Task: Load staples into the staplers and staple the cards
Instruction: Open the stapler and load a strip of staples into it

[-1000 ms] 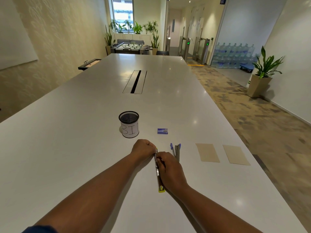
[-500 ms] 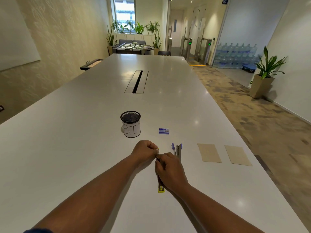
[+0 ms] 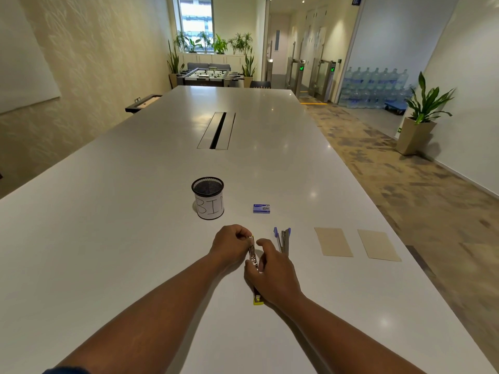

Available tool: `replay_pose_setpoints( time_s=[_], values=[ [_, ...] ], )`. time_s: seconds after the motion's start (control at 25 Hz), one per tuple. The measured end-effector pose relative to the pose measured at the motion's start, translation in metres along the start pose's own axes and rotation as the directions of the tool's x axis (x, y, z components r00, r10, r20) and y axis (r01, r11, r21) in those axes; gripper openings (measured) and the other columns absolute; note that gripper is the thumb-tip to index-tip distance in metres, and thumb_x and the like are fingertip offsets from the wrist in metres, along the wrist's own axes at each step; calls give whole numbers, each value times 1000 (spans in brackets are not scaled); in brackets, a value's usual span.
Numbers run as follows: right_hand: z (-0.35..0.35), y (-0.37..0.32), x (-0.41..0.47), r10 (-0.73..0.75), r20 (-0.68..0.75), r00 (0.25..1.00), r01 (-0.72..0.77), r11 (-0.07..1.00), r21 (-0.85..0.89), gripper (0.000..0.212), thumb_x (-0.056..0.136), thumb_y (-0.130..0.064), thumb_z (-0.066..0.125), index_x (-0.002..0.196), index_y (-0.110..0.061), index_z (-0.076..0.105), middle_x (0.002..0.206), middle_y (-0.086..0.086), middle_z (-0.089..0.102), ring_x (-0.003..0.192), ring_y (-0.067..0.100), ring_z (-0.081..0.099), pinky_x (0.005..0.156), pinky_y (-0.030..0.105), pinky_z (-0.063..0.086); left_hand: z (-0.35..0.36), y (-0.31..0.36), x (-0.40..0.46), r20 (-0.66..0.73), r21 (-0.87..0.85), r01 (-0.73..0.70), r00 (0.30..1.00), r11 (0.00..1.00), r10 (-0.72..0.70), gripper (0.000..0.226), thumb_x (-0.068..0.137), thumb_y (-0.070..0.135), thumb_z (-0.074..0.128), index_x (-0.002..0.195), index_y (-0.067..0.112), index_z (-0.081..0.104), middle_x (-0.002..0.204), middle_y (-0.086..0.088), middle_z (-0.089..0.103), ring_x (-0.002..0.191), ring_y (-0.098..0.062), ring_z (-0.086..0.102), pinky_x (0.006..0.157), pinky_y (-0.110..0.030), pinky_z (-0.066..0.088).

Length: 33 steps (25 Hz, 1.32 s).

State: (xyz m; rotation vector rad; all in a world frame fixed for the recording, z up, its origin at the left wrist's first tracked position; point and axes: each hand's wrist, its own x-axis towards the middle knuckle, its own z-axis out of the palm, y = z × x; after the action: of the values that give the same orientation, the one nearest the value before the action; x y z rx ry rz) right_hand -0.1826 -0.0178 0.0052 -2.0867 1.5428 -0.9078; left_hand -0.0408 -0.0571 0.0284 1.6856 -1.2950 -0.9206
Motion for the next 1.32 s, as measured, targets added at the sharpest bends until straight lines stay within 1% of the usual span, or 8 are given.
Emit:
replay_pose_setpoints(
  time_s=[0.24, 0.4, 0.68, 0.88, 1.04, 1.12, 1.2, 1.32],
  values=[
    [-2, -3, -6, -25, 63, 998, 27, 999, -34, 49, 70, -44, 59, 117, -39, 46, 60, -11, 54, 55, 10, 55, 55, 28, 52, 2, -4, -1, -24, 14, -25, 999, 1000, 26, 14, 89, 12, 74, 85, 25, 72, 87, 5, 73, 82, -9, 70, 68, -16, 49],
    [-6, -4, -6, 17, 69, 997, -17, 1000, 8, 51, 67, -28, 61, 116, -37, 48, 64, -6, 56, 59, 13, 57, 59, 32, 55, 3, -4, -3, -47, -5, -32, 998, 999, 32, 7, 88, 13, 75, 87, 20, 74, 87, 3, 74, 84, -13, 71, 75, -24, 56],
    [-11, -3, -8, 112, -2, 994, -110, 979, 170, 50, 76, -17, 64, 121, -33, 49, 67, -4, 56, 61, 8, 52, 60, 21, 41, 2, -9, -3, -91, 37, -85, 992, 996, 88, 7, 92, 20, 66, 89, 23, 72, 84, 6, 74, 82, -13, 70, 79, -34, 58],
    [-13, -5, -12, 139, -103, 985, -112, 966, 235, 45, 74, -11, 64, 105, -38, 47, 65, -3, 55, 60, 14, 54, 59, 33, 48, 0, -8, -6, -102, -2, -114, 988, 993, 113, 10, 95, 20, 64, 95, 27, 71, 88, 7, 73, 87, -14, 69, 81, -32, 56],
    [-13, -5, -11, 150, -153, 977, -99, 950, 297, 38, 74, -10, 66, 99, -34, 50, 59, -8, 49, 55, 9, 48, 56, 25, 42, 0, -4, -12, -49, -171, -62, 997, 983, 54, 30, 99, 30, 63, 126, 31, 52, 85, 10, 72, 84, 1, 69, 74, -15, 46],
    [-13, -5, -11, 130, -150, 980, -78, 947, 311, 35, 75, -10, 66, 97, -33, 51, 58, -10, 48, 55, 8, 48, 55, 21, 41, -1, -1, -13, -1, -219, -51, 999, 974, 52, 36, 99, 28, 64, 130, 33, 46, 84, 12, 72, 76, 11, 67, 64, -4, 44],
    [-12, -4, -11, 104, -141, 985, -57, 951, 303, 33, 76, -9, 66, 93, -33, 50, 60, -10, 50, 56, 8, 49, 54, 22, 43, -3, 1, -12, 18, -286, -30, 999, 958, 37, 34, 98, 21, 67, 129, 21, 53, 88, 5, 73, 74, 3, 69, 62, -5, 48],
    [-11, -4, -12, 77, -135, 988, -35, 957, 289, 34, 78, -7, 64, 86, -35, 48, 70, -12, 54, 66, 10, 53, 59, 26, 49, -4, -1, -13, 6, -409, -8, 1000, 912, 12, 38, 95, 14, 70, 131, 16, 57, 82, -7, 73, 76, -12, 69, 75, -24, 57]
  ],
)
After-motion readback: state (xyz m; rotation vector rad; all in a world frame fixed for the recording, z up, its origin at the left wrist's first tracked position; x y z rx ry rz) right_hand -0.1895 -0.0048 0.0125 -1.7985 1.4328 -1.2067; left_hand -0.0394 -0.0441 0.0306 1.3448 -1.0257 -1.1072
